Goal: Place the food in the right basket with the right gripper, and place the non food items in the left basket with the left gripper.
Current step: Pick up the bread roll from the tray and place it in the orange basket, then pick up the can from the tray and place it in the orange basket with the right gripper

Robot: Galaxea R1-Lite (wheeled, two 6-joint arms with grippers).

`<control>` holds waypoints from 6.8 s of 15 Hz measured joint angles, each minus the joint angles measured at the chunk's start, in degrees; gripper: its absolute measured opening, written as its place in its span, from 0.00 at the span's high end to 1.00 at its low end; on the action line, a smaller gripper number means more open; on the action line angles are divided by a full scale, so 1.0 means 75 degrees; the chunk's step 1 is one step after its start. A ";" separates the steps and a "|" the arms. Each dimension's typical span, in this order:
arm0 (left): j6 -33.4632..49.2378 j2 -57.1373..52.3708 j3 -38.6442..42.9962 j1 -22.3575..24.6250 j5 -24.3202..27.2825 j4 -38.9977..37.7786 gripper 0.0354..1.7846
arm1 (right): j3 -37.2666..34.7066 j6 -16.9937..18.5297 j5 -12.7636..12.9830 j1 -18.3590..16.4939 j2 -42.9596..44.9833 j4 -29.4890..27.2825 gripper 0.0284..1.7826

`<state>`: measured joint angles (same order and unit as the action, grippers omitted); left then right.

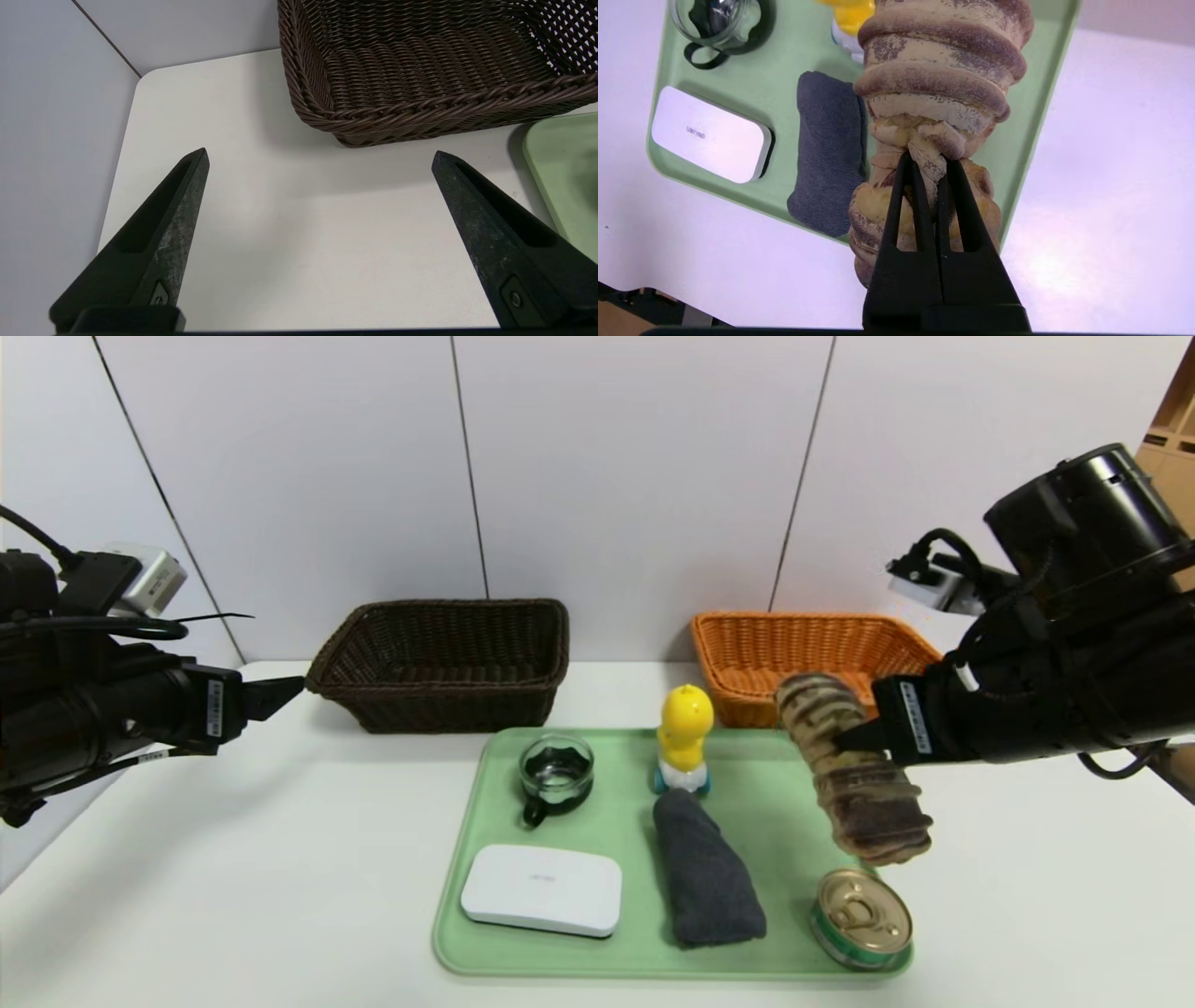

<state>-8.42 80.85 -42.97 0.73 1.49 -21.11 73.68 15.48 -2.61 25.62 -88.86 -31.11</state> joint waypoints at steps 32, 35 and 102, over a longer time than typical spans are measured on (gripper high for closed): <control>0.0041 -0.0011 0.0119 -0.0010 0.0011 0.0000 0.06 | 0.0117 -0.2415 0.1126 -0.3150 -0.3992 0.8060 0.61; 0.0054 0.0007 0.0115 -0.0007 0.0010 -0.0003 0.06 | 0.0099 -0.2417 0.1130 -0.3135 -0.3966 0.8057 0.43; 0.0050 -0.0792 0.1367 0.0005 0.0011 -0.1026 0.06 | -0.2739 0.0426 0.0835 0.1255 -0.0541 0.0933 0.05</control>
<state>-8.05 74.91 -32.72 0.77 1.57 -28.81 53.14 18.68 3.66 35.04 -92.92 -24.11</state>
